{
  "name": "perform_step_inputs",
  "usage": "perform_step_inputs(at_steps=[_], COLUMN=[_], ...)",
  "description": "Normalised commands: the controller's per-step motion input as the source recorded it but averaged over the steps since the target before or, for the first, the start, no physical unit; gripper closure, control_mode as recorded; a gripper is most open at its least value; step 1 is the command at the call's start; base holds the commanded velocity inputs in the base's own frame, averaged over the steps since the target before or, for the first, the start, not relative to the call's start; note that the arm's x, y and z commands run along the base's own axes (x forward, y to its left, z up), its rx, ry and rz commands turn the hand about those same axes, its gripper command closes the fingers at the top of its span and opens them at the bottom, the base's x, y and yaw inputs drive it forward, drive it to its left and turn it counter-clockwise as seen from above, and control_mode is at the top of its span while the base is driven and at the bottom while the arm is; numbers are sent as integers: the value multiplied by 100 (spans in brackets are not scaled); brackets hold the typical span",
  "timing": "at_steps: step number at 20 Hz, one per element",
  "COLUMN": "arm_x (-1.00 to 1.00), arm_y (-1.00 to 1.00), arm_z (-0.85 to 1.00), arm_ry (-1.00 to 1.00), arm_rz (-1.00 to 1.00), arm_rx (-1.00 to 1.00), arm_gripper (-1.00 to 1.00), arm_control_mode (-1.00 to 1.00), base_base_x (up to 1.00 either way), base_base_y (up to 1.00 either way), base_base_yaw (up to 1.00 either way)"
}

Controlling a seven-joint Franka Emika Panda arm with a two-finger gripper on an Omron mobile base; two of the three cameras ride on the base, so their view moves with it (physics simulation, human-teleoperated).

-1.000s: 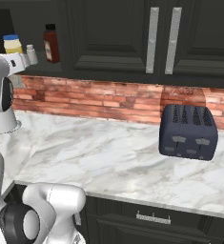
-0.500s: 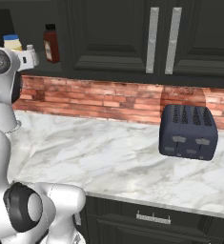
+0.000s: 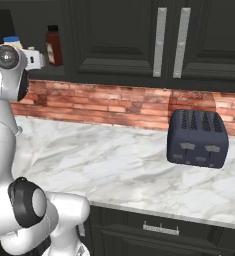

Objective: Collect the paprika, mayonnaise, and shaker from the cabinet and place them next to the stove.

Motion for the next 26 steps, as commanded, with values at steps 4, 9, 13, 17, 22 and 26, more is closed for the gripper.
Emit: perform_step_inputs(at_steps=[4, 9, 13, 17, 22, 26], arm_x=[27, 20, 0, 0, 7, 14], arm_y=[0, 0, 0, 7, 26, 19], arm_z=[1, 5, 0, 0, 0, 0], arm_ry=[5, 3, 0, 0, 0, 0], arm_rz=[0, 0, 0, -2, -9, -9], arm_rx=[0, 0, 0, 0, -3, -2], arm_gripper=[-100, -100, -100, -100, -100, -100], arm_control_mode=[-100, -100, -100, -100, -100, -100], base_base_x=[0, 0, 0, 0, 0, 0], base_base_y=[0, 0, 0, 0, 0, 0], base_base_yaw=[0, 0, 0, 0, 0, 0])
